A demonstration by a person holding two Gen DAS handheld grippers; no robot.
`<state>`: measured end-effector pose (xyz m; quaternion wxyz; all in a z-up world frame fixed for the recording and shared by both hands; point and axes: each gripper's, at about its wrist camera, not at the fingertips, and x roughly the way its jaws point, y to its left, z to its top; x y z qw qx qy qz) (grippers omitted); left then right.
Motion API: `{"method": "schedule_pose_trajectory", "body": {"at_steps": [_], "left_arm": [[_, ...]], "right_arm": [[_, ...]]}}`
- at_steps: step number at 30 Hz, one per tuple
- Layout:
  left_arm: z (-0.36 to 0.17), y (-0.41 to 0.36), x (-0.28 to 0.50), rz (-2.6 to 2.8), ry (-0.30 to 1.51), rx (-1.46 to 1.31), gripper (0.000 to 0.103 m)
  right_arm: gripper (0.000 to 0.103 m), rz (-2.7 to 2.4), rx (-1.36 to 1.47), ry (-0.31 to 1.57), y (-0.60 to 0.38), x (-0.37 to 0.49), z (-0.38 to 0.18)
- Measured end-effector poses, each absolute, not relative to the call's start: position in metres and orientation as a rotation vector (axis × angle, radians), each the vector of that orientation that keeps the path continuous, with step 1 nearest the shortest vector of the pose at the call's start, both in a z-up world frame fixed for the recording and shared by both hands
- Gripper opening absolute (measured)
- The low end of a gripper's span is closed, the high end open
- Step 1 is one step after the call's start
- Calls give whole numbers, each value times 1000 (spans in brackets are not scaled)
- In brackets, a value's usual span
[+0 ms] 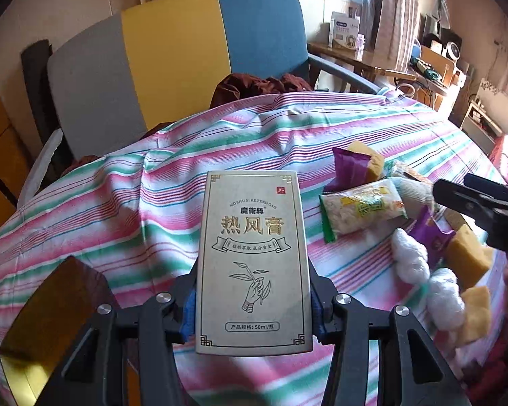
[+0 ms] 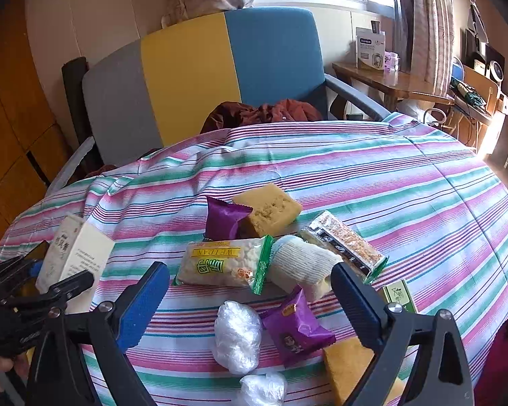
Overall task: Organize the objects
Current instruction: 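Grasp the white medicine box with the left gripper, then carry the white box with the left gripper while the right gripper grasps a yellow sponge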
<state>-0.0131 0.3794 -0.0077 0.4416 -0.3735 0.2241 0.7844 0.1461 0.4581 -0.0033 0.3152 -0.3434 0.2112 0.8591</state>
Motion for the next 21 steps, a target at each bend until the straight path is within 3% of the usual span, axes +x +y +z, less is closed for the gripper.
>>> {"method": "schedule_pose_trajectory", "body": {"at_steps": [10,21], "left_arm": [[12,290,32,2032,411,-871,51],[12,201,27,2137,322,-898,51]], "right_arm": [[94,2250,-999,477,448,136,-15],[89,2263,-1170,439,421,140,-9]]}}
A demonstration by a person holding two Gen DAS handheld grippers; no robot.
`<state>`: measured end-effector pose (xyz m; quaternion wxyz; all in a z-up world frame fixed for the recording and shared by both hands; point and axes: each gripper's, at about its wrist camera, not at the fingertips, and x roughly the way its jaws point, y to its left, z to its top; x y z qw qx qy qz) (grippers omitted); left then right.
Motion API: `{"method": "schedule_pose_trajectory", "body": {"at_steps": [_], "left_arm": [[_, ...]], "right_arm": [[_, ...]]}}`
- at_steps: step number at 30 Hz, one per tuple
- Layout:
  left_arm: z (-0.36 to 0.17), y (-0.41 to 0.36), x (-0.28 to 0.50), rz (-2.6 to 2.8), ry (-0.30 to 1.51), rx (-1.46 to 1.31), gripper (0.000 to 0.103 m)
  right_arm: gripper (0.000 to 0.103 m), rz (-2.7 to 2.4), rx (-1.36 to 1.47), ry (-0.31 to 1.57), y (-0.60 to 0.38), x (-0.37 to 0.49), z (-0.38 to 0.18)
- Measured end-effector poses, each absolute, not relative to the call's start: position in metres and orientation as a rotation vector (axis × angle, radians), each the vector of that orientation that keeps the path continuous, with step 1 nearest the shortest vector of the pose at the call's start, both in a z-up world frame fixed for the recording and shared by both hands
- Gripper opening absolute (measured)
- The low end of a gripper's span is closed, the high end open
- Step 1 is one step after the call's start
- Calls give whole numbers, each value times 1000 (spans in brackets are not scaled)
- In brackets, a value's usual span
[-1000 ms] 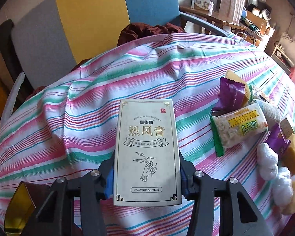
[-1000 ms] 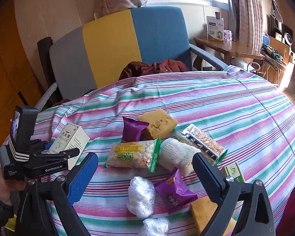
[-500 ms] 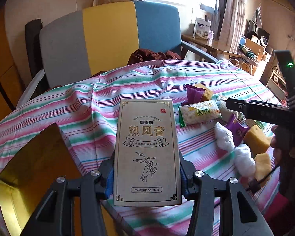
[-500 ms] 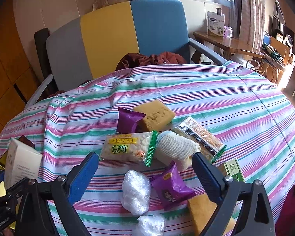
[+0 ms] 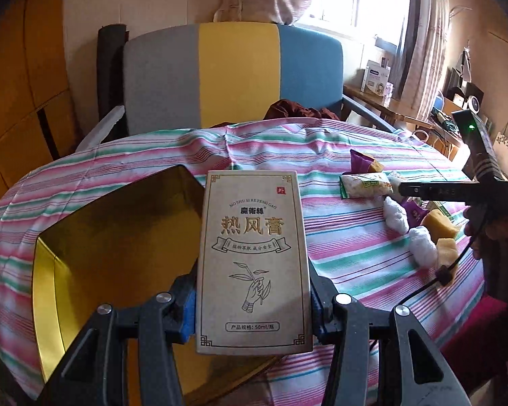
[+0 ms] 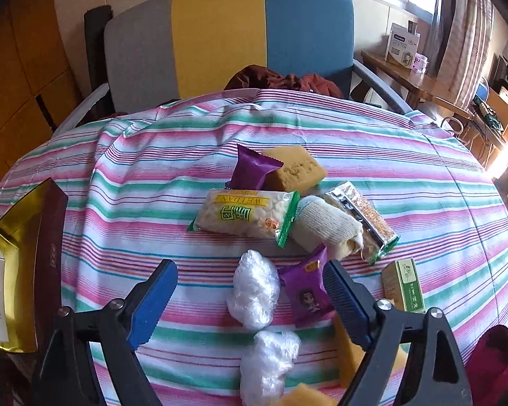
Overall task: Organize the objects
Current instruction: 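Carry the white box with the left gripper while the right gripper grasps a yellow sponge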
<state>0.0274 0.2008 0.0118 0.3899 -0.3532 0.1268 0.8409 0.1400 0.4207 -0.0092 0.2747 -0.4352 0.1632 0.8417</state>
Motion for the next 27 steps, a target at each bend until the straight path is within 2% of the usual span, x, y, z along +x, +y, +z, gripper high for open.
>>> {"method": "schedule_pose_trajectory", "body": {"at_steps": [6,13,27], "left_arm": [[4,173,20,2177,261,-935,51],[-3,150,10,2205,211,-975,51],[-16,123,-1,2228,154,-1049,51]], "right_arm": [[89,2221,-1247,441,406,181,-5],[89,2143,-1362,481,390,215,-28],[88,2051,-1539,399,385,201,-52]]}}
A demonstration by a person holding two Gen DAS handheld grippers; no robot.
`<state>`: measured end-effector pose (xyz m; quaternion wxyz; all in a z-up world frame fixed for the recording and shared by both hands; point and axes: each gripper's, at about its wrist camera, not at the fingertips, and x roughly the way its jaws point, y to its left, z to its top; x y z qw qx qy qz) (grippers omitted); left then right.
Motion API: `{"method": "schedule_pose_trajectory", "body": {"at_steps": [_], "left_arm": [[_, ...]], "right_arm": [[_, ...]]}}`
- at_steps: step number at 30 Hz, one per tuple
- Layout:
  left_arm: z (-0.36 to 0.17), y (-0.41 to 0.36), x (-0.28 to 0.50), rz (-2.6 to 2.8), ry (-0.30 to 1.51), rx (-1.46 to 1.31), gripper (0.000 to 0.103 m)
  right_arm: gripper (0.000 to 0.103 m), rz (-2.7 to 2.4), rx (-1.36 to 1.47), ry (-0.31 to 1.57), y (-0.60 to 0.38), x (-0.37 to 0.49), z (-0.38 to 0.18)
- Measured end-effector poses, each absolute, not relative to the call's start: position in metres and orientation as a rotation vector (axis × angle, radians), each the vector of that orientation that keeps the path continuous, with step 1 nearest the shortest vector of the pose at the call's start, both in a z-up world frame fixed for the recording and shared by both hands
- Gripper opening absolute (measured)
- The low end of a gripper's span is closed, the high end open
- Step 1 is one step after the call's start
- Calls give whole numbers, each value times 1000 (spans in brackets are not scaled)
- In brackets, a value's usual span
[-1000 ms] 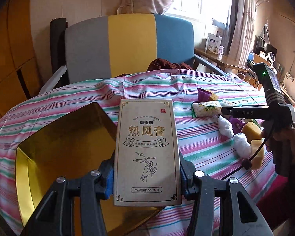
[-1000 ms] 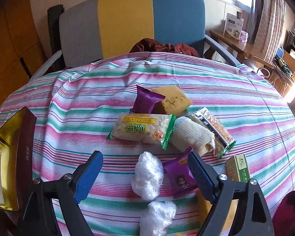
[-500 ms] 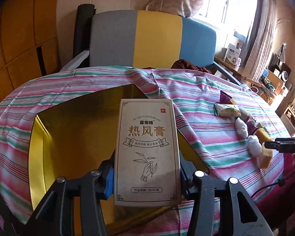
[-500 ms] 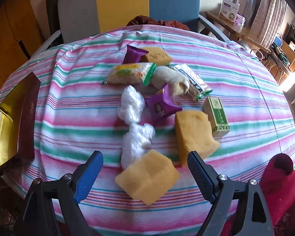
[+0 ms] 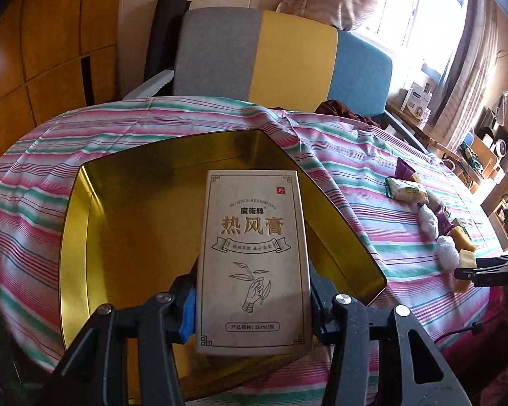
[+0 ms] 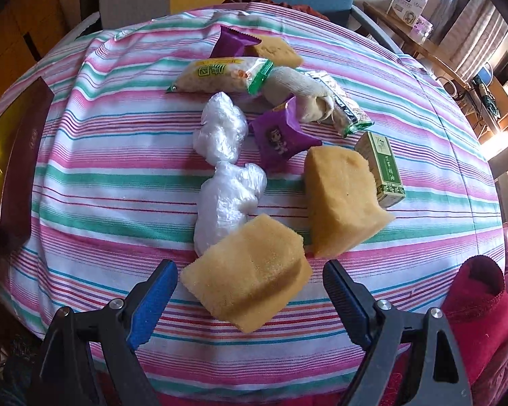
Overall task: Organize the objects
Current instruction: 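Carry the white box with the left gripper while the right gripper grasps a yellow sponge, then lower the white box into the gold tray and open the left gripper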
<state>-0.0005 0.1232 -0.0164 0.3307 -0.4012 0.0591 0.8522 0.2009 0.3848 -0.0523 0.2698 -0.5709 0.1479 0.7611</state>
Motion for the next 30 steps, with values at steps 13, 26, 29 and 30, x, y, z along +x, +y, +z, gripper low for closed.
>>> {"method": "schedule_pose_trajectory", "body": {"at_steps": [13,26,29,30], "left_arm": [[-22,116,-7,2245,136,-1069,51],[-21,93,-31,2347,114,-1095,51],[-23,87,-50,2393,110,-1115,51],[-24,87,-57,2401,112,-1126,51]], "right_arm": [[49,2110,-1433,177,355,205,-22],[49,2389,-1235,-16,275,116,8],[49,2429,-1220,-53,254,99,5],[49,2442,-1212,-65,248,94,5]]}}
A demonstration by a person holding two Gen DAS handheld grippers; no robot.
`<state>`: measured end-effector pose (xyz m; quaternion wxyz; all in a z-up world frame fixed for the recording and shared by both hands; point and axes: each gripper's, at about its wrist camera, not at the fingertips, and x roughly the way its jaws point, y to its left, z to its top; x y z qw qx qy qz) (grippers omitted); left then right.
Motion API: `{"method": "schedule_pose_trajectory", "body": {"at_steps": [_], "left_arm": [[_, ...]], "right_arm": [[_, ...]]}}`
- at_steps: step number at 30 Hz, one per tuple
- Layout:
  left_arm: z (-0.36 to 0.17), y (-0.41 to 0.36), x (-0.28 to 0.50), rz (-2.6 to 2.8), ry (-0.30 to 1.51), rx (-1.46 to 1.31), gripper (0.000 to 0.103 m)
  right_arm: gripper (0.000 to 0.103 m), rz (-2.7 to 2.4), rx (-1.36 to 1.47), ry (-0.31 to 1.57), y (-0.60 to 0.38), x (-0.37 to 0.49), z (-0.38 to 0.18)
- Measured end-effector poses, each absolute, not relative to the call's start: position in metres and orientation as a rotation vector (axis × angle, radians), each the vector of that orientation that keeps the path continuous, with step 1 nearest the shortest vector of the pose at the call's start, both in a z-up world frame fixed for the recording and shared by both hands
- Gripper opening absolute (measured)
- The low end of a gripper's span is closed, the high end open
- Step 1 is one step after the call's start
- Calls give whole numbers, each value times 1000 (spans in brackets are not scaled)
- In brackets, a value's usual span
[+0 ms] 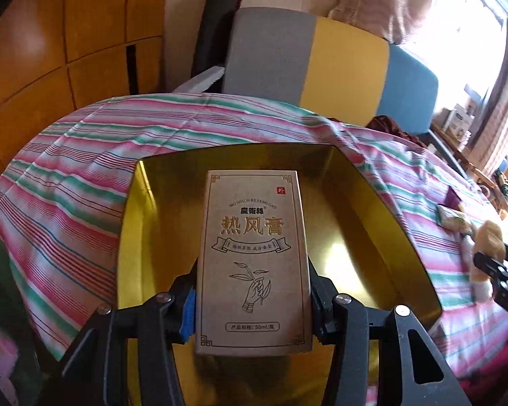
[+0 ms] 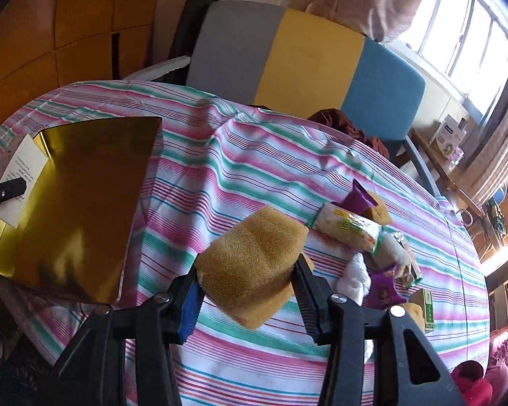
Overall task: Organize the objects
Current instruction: 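Lower the white box into the gold tray and open the left gripper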
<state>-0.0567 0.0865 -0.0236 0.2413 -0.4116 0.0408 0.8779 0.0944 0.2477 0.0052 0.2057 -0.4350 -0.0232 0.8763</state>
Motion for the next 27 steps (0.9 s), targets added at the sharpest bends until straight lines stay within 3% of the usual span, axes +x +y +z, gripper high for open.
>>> {"method": "schedule_pose_trajectory", "body": {"at_steps": [13,27], "left_arm": [[-55,91,-140,2458,107,-1330,51],[-69,98,-161,2441,72,-1480,51]], "right_arm": [[49,2522,-1182,-46,229,80,8],[49,2548,-1191,-55,218,74,9]]}}
